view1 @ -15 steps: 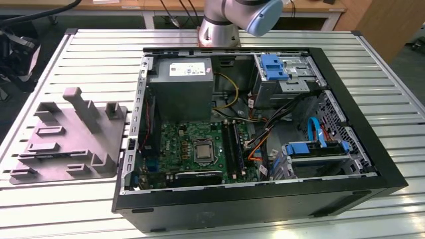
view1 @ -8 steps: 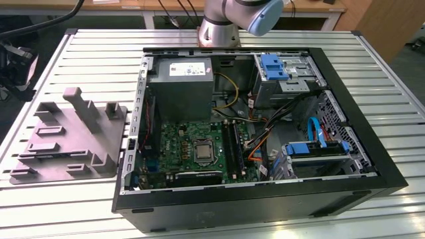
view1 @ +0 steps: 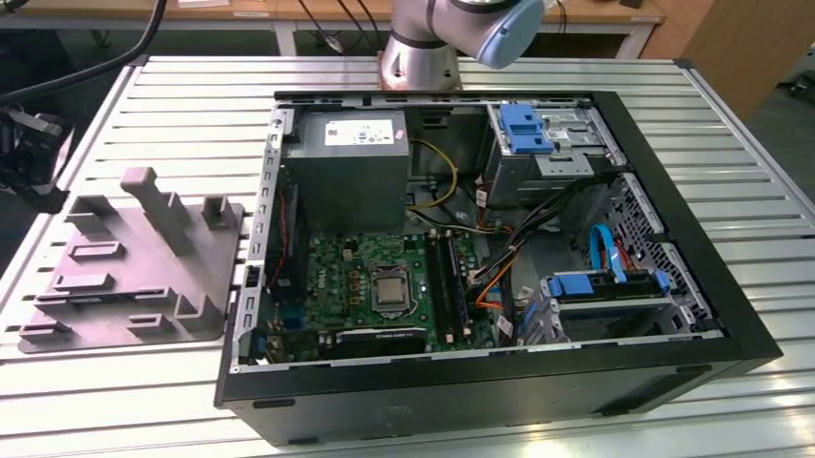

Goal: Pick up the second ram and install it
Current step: 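Reach for the second ram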

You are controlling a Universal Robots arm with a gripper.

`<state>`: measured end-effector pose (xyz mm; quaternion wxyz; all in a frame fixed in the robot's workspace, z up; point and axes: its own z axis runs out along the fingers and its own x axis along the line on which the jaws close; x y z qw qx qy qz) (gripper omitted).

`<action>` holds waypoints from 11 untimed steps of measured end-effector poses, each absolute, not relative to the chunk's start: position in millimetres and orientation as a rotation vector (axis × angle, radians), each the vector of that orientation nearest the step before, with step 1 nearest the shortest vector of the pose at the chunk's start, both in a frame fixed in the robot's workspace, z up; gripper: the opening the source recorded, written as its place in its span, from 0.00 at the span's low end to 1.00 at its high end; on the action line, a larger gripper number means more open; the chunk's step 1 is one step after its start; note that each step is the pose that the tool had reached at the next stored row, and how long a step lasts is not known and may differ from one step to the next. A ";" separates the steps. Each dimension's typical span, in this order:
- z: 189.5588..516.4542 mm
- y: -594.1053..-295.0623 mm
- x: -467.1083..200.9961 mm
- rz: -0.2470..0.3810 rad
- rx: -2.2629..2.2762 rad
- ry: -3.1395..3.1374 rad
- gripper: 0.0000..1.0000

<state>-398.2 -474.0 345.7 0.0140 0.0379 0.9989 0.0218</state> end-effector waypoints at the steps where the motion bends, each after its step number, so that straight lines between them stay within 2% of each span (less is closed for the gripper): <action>1: 344.1 -475.3 -398.3 0.068 0.118 3.111 0.10; 11: 326.9 -485.3 -399.0 0.067 0.118 3.113 0.10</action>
